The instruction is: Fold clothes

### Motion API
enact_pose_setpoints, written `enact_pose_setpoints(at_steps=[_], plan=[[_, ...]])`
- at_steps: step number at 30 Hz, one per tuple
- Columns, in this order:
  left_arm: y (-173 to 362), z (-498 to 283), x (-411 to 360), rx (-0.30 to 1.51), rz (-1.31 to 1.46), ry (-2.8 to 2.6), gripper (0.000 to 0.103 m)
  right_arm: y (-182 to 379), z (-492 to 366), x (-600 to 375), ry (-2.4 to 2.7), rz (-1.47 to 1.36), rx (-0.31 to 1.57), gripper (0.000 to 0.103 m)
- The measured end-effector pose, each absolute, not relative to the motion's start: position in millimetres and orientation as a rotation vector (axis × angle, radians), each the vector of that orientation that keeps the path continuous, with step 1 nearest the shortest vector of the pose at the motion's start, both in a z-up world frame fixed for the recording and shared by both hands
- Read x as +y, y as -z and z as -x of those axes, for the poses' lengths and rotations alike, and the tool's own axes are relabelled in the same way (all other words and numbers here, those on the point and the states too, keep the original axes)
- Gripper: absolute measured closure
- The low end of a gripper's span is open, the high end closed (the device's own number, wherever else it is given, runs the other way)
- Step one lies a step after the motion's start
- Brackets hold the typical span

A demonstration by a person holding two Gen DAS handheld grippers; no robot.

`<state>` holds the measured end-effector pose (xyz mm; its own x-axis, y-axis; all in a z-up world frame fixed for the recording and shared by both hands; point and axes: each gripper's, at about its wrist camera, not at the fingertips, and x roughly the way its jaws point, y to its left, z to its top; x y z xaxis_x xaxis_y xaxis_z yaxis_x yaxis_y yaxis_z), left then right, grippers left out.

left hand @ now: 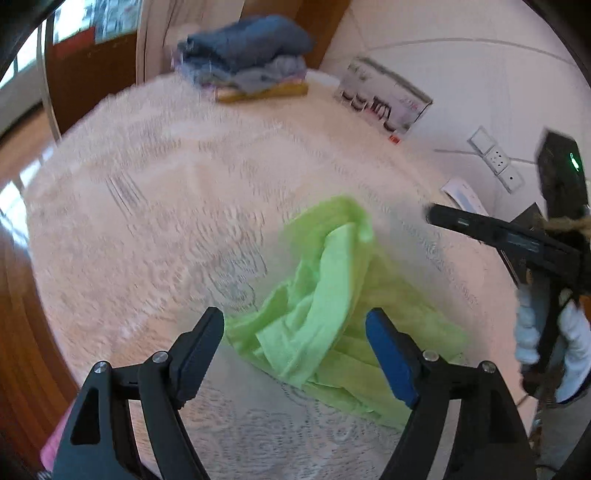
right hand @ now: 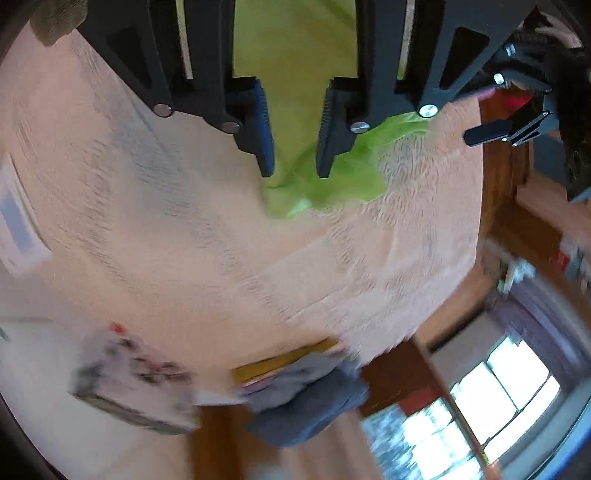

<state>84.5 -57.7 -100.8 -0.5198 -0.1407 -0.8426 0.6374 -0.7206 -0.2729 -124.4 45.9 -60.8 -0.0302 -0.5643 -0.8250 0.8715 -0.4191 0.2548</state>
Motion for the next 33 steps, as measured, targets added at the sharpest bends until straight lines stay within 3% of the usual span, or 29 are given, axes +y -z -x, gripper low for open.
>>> enact_pose_setpoints(at_steps=[2, 10, 12, 14, 20, 29, 30, 31, 33], plan=[[93.0, -90.7, -46.2, 0.725, -1.197, 2.282, 0.023, 48.3, 127.7, 78.5, 1.743, -1.142, 0.327, 0.049], [110.2, -65.5, -11.0, 0.465, -1.381, 2.288, 0.023, 82.8, 93.7, 213.1, 1.897, -1.45, 0.129, 0.047], [115.1, -56.1, -13.6, 0.426, -1.41, 2.295, 0.023, 96.7, 81.1, 232.7, 1.885, -1.518, 0.027, 0.036], [120.6, -44.9, -20.5, 0.405, -1.454, 2.322, 0.023, 108.9, 66.3, 246.3, 1.915, -1.563, -0.056, 0.015], [125.8, -5.7, -57.1, 0.269, -1.572, 2.494, 0.023, 123.0, 35.8, 247.4, 1.983, -1.628, -0.296, 0.014], [148.5, 55.3, -82.4, 0.09, -1.771, 2.646, 0.023, 128.7, 0.2, 207.9, 2.222, -1.72, -0.404, 0.018], [154.1, 61.0, -81.6, 0.094, -1.796, 2.652, 0.027, 132.5, 0.4, 205.4, 2.227, -1.732, -0.408, 0.018], [160.9, 66.3, -80.4, 0.104, -1.82, 2.662, 0.051, 136.2, 0.7, 202.9, 2.232, -1.744, -0.412, 0.021], [171.2, 72.0, -80.2, 0.06, -1.832, 2.632, 0.097, 148.7, 3.6, 195.9, 2.213, -1.777, -0.418, 0.05]])
